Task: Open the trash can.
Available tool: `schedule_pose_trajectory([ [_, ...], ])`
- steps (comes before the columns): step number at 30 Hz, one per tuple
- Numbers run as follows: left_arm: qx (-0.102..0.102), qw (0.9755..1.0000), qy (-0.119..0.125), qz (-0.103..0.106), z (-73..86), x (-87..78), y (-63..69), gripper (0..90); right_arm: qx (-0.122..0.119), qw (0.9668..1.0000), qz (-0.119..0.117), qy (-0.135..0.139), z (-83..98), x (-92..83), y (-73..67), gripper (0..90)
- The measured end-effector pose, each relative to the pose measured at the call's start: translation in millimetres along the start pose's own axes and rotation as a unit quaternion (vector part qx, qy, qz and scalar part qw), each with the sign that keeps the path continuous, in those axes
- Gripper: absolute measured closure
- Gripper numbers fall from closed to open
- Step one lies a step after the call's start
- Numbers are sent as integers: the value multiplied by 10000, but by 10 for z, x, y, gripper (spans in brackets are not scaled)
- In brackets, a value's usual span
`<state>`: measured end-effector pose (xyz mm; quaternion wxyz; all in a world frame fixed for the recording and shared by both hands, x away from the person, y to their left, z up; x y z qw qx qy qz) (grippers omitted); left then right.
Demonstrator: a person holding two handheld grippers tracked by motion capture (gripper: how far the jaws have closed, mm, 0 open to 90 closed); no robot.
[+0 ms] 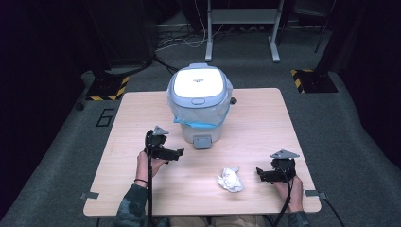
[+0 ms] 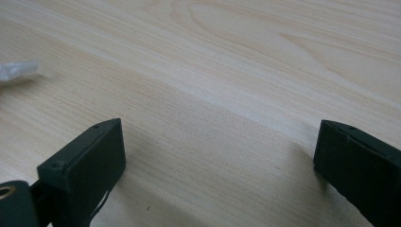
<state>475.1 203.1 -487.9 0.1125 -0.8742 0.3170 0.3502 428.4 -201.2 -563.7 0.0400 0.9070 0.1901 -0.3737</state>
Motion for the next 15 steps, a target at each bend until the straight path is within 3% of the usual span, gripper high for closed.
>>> schedule_pose_trajectory([
  [15,84,9998,-35,189,-143,126,79,0,43,10000,-2,-4,2,-4,-3,30],
])
Point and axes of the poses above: each handheld gripper's, and its own axes: x roughly forward along the jaws, z roughly out of its underside, y roughly to its right, the point moved 5 cm from there along x, roughly forward along the jaws, and after that the axes turned 6 degrees about x, right-handed, at the moved point
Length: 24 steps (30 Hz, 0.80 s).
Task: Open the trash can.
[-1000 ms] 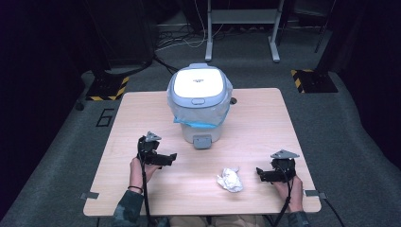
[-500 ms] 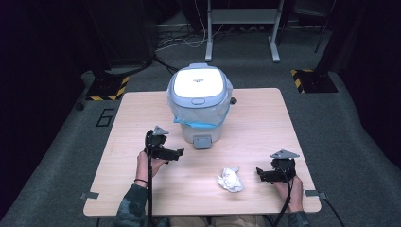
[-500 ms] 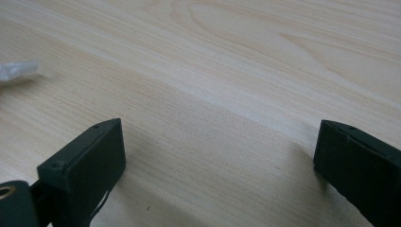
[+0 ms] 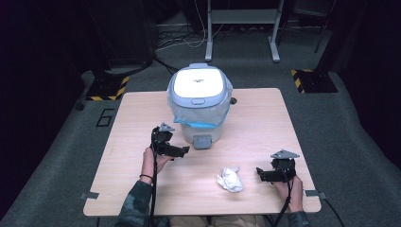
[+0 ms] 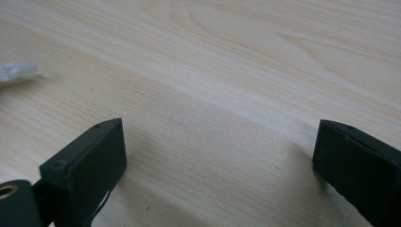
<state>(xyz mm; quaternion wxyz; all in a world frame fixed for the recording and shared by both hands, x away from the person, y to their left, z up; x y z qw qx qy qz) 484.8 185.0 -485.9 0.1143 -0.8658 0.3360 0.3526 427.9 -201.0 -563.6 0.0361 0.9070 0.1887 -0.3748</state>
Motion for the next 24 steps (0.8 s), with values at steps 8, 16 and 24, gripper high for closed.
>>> schedule_pose_trajectory([
  [8,106,9999,-28,65,-69,70,58,0,6,10000,-5,19,-1,-1,0,37],
  [16,142,9998,-9,170,-111,112,96,1,-4,10000,2,39,-3,-1,5,44],
  [24,220,9991,164,322,-152,132,180,257,-12,10000,3,39,-3,-2,8,46],
])
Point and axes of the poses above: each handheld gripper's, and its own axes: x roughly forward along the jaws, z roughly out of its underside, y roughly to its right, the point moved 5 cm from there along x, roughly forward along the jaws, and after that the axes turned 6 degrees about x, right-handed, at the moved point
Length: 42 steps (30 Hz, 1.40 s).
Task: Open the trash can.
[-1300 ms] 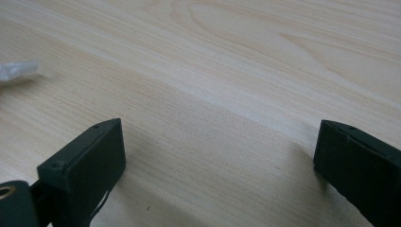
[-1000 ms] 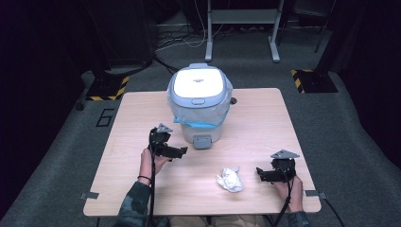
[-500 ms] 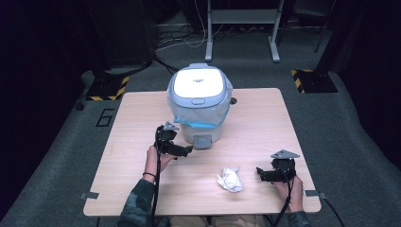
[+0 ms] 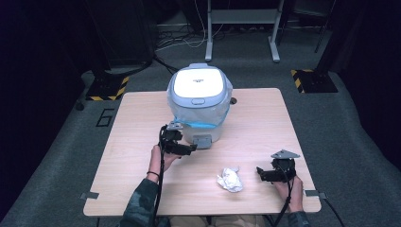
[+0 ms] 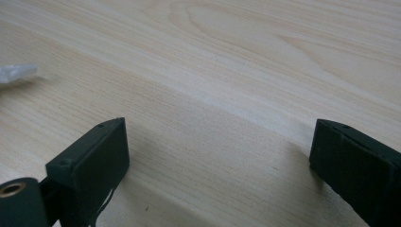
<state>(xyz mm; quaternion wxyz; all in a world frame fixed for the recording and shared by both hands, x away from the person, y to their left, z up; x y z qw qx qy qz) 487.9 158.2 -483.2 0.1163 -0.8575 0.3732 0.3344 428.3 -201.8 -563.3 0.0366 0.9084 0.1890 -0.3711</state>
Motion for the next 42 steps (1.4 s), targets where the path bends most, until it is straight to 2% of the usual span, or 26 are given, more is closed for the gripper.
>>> schedule_pose_trajectory([
  [2,63,10000,-12,-37,-8,22,25,422,1,10000,5,5,0,-1,1,50],
  [9,254,9996,44,-79,-23,151,116,777,24,10000,-1,15,-1,-2,-1,53],
  [13,239,9996,64,-106,-28,226,150,891,21,10000,-2,13,-1,-3,-1,53],
  [23,179,9992,233,-252,-23,390,165,899,18,10000,-8,15,-1,-3,-1,55],
  [28,136,9987,280,-408,2,487,153,899,24,10000,-3,20,-1,-4,0,57],
  [29,279,9985,238,-414,5,499,136,899,24,10000,-3,20,-1,-4,0,57],
  [30,283,9983,228,-455,13,522,133,899,24,10000,-3,19,-1,-4,0,57],
  [31,147,9992,240,-277,24,557,168,898,23,10000,-3,19,-1,-4,0,57],
  [33,162,9992,201,-301,50,594,185,899,25,10000,-4,19,-1,-4,0,57],
  [34,274,9990,152,-311,65,600,179,898,25,10000,-4,19,-1,-4,-1,57],
  [37,151,9988,310,-346,75,610,200,898,25,10000,-2,20,-1,-4,0,58],
  [40,194,9988,319,-331,89,618,196,899,24,10000,-3,20,-1,-4,0,58],
  [41,68,9984,401,-381,89,624,218,899,24,10000,-2,20,-1,-4,0,58],
  [42,75,9981,456,-407,90,631,225,899,25,10000,-2,20,-1,-4,0,58],
])
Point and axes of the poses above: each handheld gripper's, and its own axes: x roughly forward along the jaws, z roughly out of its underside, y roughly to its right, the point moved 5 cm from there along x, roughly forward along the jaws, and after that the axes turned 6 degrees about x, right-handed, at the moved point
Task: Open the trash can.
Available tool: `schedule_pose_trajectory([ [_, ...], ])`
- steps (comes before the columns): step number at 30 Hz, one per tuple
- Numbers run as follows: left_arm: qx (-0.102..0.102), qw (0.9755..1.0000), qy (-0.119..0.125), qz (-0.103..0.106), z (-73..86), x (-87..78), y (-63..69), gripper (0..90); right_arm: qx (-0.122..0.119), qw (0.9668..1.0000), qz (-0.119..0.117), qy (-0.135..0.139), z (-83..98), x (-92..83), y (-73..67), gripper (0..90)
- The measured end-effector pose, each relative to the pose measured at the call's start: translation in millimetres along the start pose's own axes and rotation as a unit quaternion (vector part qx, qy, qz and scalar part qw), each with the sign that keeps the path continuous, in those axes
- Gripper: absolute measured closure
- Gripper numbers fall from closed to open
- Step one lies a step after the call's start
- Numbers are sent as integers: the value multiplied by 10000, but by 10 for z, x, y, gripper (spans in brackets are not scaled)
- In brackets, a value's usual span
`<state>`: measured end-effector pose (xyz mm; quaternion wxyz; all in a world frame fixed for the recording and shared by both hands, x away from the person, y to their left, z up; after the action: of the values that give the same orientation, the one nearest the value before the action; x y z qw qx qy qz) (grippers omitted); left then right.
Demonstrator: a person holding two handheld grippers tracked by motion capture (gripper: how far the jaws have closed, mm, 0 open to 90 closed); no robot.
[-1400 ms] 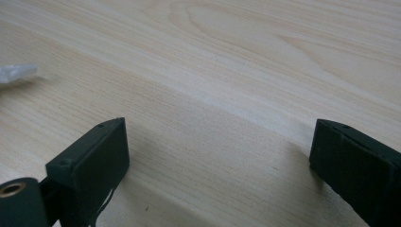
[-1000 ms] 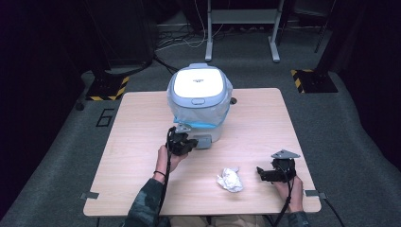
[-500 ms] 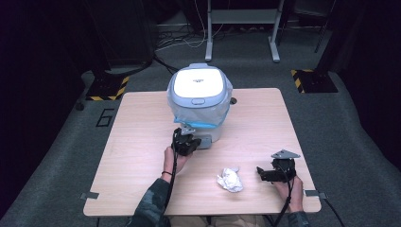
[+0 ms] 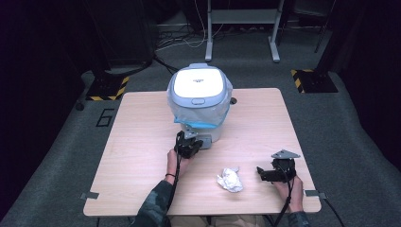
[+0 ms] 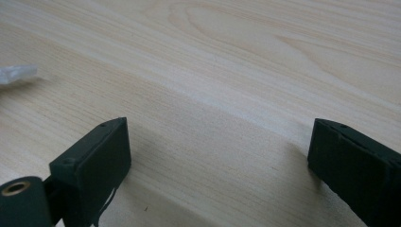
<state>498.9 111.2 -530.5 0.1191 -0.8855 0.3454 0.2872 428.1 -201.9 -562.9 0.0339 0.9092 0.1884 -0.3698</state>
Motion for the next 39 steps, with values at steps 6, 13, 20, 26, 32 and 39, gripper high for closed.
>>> schedule_pose_trajectory([
  [6,56,9998,121,-177,40,-4,-13,900,-10,10000,14,1,0,0,3,59],
  [13,66,9990,278,-330,84,12,-4,900,-9,10000,15,4,0,0,4,61],
  [20,78,9982,461,-377,142,23,2,900,-7,10000,16,5,0,0,4,61],
  [26,283,9972,374,-583,198,61,41,900,41,10000,7,18,-2,2,-4,62],
  [32,411,9968,156,-664,199,100,59,900,42,10000,9,18,-2,2,-3,63],
  [39,370,9971,143,-653,201,101,52,900,56,10000,10,16,-2,2,-4,64],
])
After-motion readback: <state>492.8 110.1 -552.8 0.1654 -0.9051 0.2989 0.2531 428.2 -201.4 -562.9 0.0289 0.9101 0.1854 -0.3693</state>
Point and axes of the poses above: each handheld gripper's, and its own axes: x roughly forward along the jaws, z roughly out of its underside, y roughly to its right, the point moved 5 cm from there along x, roughly forward along the jaws, and after that the axes turned 6 degrees about x, right-handed, at the moved point
